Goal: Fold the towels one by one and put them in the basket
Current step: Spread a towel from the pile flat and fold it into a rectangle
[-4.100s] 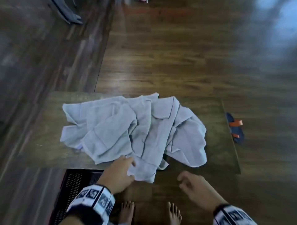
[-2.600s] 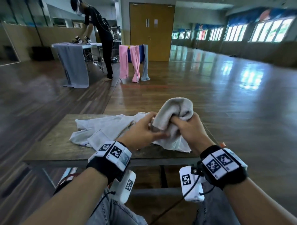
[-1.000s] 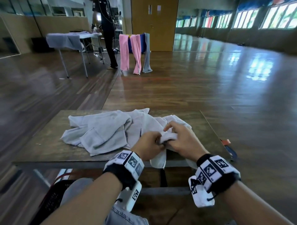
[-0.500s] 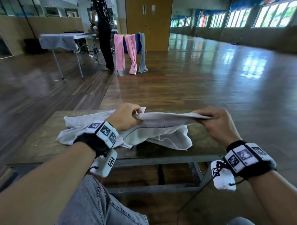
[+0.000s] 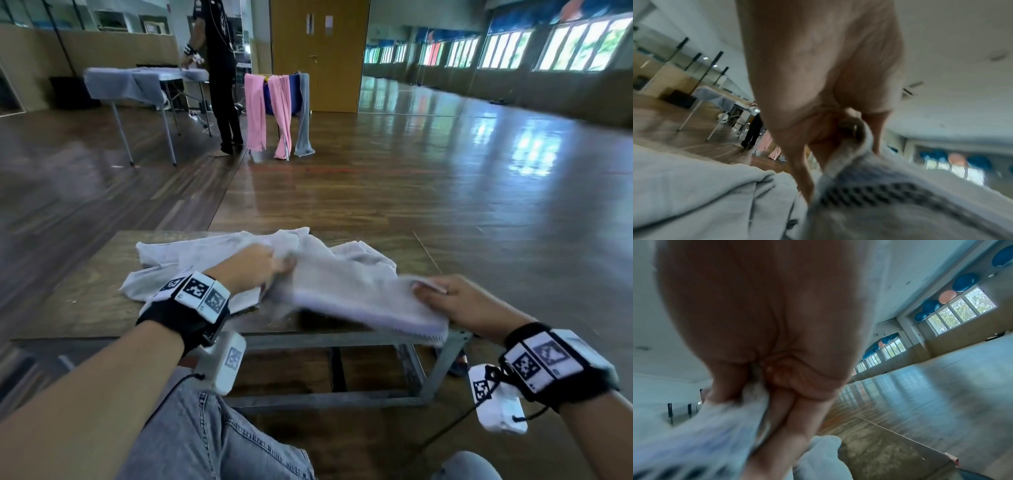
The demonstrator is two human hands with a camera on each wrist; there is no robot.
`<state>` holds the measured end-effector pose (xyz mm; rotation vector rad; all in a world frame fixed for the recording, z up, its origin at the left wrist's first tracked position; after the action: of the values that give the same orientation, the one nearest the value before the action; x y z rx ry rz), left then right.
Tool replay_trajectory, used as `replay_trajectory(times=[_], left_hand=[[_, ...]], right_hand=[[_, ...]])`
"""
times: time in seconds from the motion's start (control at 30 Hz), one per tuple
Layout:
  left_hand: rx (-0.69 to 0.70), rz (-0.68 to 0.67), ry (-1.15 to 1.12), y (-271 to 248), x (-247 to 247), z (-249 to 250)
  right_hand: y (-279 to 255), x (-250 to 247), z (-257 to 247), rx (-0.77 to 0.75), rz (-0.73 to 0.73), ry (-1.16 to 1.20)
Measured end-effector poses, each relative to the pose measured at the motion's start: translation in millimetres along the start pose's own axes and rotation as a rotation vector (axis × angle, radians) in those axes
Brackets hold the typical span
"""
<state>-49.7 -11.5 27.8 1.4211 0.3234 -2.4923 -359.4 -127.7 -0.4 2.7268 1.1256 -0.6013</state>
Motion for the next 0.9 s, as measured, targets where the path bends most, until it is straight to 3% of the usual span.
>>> replay_trajectory(times=[0.07, 0.13, 0.3, 0.5, 0.67, 0.9], left_hand=[[0.006, -0.255, 0.297, -5, 23, -4], [0.056, -0.383, 0.406, -11, 39, -7], [0.022, -0.233, 0.352, -9, 59, -22], [0.027, -0.148, 0.115, 2, 89, -34], [-0.07, -0.123, 0.048, 11, 116, -51], [-0.112, -0.089, -0.061, 30, 131, -56]], right_hand=[[-13, 17, 16, 0.19, -0.21, -0.078], [-19, 28, 24, 0.223, -0.249, -0.136], [-13, 32, 44, 0.14, -0.004, -0.09], [8, 42, 79, 0.145, 0.212, 0.07], [28, 56, 109, 0.232, 0.206, 0.129], [67, 66, 111, 0.181, 0.177, -0.073]])
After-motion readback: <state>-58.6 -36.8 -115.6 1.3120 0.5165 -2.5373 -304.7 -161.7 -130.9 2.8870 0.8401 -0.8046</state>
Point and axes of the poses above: each hand's wrist, its own y-axis towards the middle knuckle, its own x-axis out of the palm, z = x × y, the point moved 5 cm from there along y, towards the middle knuckle, and after that the axes turned 14 degrees about y, right-handed, at the moved point
